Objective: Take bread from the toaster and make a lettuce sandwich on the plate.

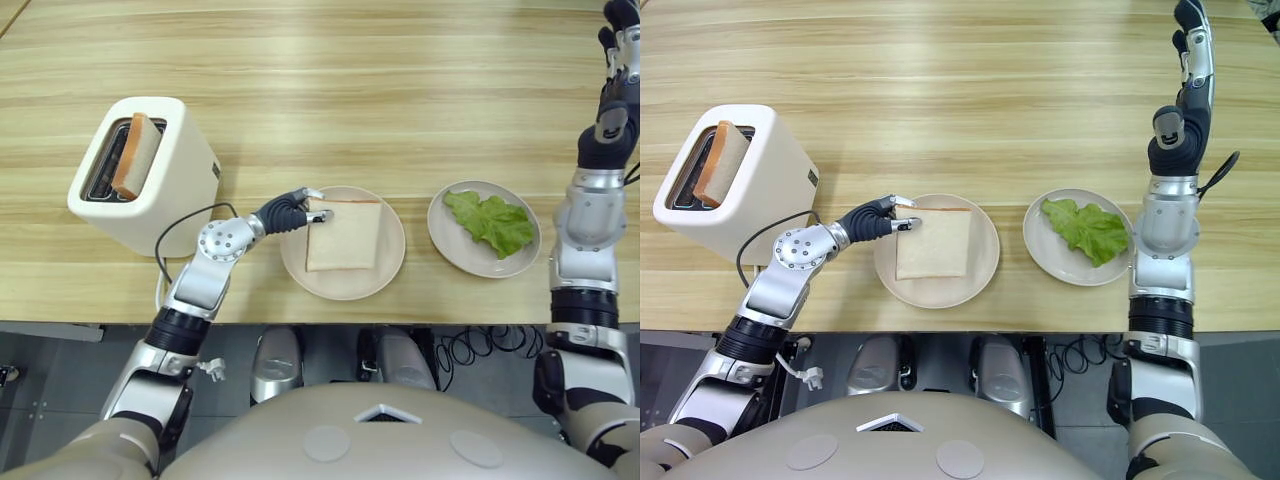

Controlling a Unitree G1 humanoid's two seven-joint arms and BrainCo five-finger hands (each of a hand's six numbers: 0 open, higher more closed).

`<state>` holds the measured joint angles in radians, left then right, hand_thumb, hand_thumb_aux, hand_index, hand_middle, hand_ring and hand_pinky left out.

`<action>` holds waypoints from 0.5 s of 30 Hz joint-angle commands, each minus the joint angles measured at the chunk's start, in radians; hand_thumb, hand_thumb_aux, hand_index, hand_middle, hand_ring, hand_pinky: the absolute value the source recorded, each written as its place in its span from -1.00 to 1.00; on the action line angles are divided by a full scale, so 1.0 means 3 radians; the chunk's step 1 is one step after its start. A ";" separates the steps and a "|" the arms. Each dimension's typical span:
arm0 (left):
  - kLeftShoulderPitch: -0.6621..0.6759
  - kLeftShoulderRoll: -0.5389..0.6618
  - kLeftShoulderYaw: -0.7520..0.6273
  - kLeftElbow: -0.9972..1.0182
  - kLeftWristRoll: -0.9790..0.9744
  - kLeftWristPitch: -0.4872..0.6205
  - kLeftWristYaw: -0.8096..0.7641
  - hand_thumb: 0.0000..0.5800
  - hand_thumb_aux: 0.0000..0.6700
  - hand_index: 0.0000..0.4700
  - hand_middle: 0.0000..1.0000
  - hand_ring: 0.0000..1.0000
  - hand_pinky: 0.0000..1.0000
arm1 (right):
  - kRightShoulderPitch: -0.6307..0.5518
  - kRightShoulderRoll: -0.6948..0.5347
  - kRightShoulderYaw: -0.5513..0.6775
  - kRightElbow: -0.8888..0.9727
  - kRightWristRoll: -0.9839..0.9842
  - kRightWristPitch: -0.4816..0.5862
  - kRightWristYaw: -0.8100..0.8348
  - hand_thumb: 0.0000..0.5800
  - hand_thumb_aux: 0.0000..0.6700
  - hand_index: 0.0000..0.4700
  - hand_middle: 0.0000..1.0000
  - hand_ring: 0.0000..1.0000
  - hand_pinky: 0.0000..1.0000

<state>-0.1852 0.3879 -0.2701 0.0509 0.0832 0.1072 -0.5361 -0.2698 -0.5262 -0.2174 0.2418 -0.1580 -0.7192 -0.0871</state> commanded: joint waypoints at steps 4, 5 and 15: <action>-0.0190 -0.0002 -0.0051 0.0509 0.0303 -0.0363 0.0182 1.00 1.00 0.96 1.00 1.00 1.00 | 0.0207 -0.0251 -0.0062 -0.0337 -0.0098 0.0188 0.0239 -1.00 -1.00 -1.00 -1.00 -1.00 -1.00; -0.0213 -0.0004 -0.0065 0.0567 0.0359 -0.0416 0.0221 1.00 1.00 0.96 1.00 1.00 1.00 | 0.0249 -0.0277 -0.0047 -0.0380 -0.0118 0.0204 0.0277 -1.00 -1.00 -1.00 -1.00 -1.00 -1.00; -0.0266 0.0030 -0.0145 0.0671 0.0874 -0.0716 0.0571 -1.00 -1.00 -1.00 -1.00 -1.00 -1.00 | 0.0501 -0.0574 -0.0018 -0.0543 -0.0364 0.0336 0.0578 -1.00 -1.00 -1.00 -1.00 -1.00 -1.00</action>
<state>-0.2650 0.3815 -0.3054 0.2406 0.3082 -0.0939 -0.3905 -0.1261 -0.6857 -0.2141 0.0970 -0.2633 -0.6315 0.0659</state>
